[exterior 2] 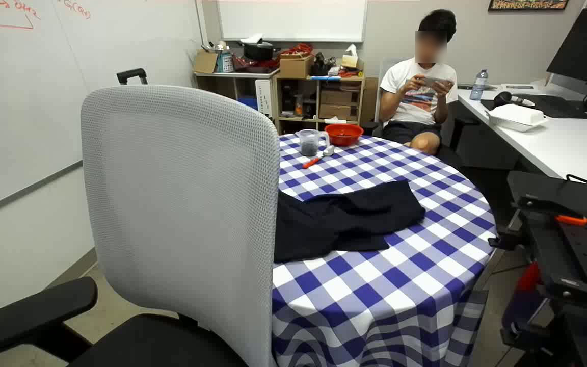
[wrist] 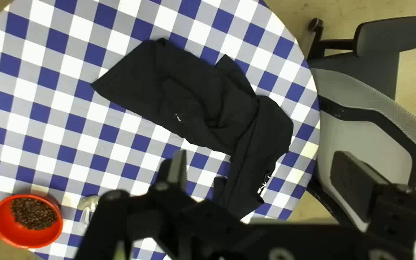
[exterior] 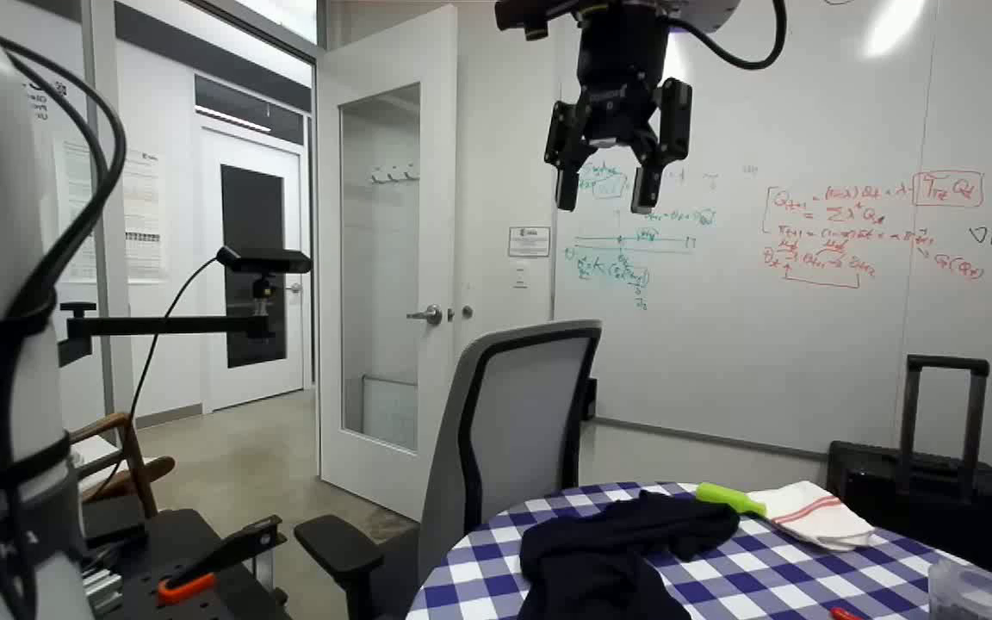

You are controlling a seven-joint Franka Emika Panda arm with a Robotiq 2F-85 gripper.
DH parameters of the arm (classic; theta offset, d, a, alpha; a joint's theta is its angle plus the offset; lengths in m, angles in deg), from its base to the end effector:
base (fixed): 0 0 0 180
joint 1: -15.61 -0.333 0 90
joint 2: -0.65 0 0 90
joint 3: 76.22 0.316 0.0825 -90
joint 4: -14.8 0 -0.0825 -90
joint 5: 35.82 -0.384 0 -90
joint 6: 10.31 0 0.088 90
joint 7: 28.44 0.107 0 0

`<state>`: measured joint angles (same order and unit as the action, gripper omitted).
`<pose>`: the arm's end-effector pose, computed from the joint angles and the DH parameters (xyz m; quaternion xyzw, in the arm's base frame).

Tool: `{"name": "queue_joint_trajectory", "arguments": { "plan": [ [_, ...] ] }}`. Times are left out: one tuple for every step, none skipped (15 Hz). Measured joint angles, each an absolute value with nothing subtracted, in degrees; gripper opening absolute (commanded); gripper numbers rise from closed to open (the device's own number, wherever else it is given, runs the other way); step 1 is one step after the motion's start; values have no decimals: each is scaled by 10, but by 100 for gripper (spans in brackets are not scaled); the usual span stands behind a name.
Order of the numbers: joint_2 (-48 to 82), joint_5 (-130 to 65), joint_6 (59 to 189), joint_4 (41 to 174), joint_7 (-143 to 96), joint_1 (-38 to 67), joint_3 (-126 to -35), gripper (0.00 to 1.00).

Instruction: Put the cloth on the back rest of the chair

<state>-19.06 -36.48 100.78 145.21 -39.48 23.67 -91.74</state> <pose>0.4100 -0.1859 0.4876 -0.9933 0.1035 -0.0123 0.0491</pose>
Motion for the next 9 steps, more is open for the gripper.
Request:
{"name": "queue_joint_trajectory", "arguments": {
  "plan": [
    [-191,-365,1008,1452,-395,237,-917,100],
    [-191,-365,1008,1452,-395,237,-917,100],
    [-191,-365,1008,1452,-395,237,-917,100],
    [-191,-365,1008,1452,-395,237,-917,100],
    [-191,-365,1008,1452,-395,237,-917,100],
    [-191,-365,1008,1452,-395,237,-917,100],
    [-189,-365,1008,1451,-397,237,-916,100],
    [-184,-365,1008,1449,-405,235,-913,100],
    [-170,-372,1012,1441,-420,229,-912,100]
  ]
}}
